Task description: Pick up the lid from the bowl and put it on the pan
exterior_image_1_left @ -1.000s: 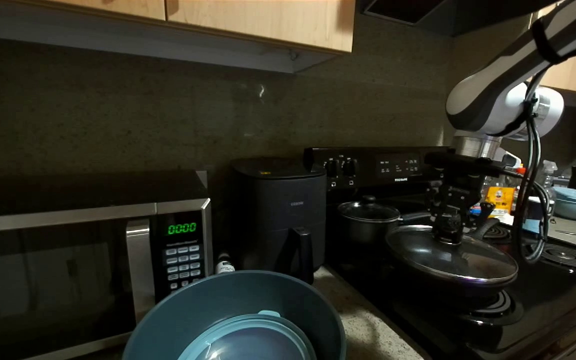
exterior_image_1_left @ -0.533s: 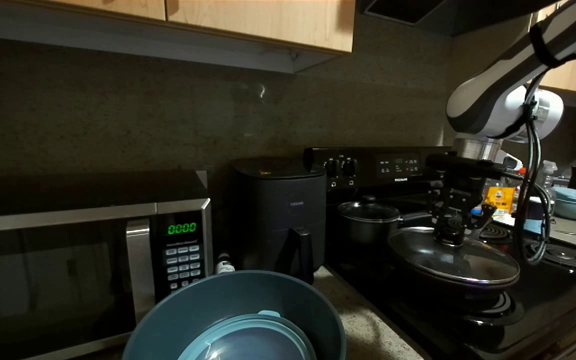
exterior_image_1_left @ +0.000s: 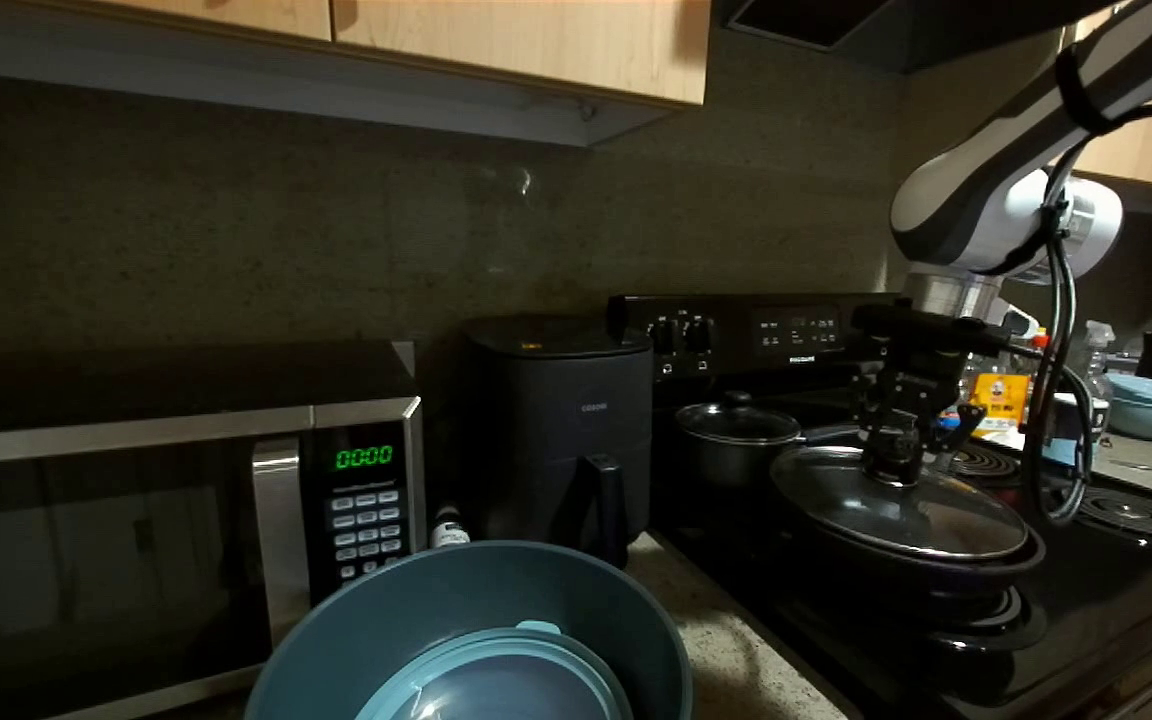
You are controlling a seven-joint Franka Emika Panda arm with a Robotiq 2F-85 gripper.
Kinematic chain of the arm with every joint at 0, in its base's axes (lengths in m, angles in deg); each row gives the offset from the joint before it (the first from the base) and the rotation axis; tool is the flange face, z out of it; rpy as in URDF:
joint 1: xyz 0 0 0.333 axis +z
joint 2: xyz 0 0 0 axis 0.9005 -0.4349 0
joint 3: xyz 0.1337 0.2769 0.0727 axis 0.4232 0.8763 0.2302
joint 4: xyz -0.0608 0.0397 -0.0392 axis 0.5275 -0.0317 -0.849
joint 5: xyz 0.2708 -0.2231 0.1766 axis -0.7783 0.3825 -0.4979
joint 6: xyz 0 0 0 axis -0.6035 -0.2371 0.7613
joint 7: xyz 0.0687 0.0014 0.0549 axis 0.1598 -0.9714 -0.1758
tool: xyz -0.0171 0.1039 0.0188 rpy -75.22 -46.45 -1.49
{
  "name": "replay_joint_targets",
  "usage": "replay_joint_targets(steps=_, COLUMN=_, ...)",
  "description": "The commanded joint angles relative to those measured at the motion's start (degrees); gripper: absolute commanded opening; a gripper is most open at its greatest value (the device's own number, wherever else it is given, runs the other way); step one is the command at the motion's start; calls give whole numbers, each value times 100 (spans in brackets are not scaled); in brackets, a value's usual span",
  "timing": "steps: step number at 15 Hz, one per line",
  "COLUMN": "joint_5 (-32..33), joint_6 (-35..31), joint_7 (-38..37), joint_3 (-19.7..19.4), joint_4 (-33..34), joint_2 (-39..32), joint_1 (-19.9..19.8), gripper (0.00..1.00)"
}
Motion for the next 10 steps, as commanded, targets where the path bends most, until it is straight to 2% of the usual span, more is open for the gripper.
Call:
replay_joint_targets(steps=1, joint_5=-325, joint_6=211, joint_7=359, joint_3=0, joint_4=120, joint_2=-64, joint_1=-14, gripper=25)
replay_joint_targets(steps=6, joint_5=-320, joint_6=259, joint_7=386, joint_3=-5, joint_4=123, joint_2=-91, joint_1=-1, gripper=25)
replay_joint_targets(steps=7, joint_5=-296, joint_6=251, joint_7=343, joint_3=-8, joint_4=123, joint_2=-88, joint_1=1, gripper=75)
replay_joint_targets(steps=8, joint_5=-293, joint_6=261, joint_7=337, joint_3=-11, joint_4=116, joint_2=-63, joint_1=-1, gripper=75)
replay_joint_targets(steps=10, joint_5=-248, joint_6=221, joint_7=280, joint_3=-17, joint_4=69, joint_2=22, joint_1=3, gripper=87)
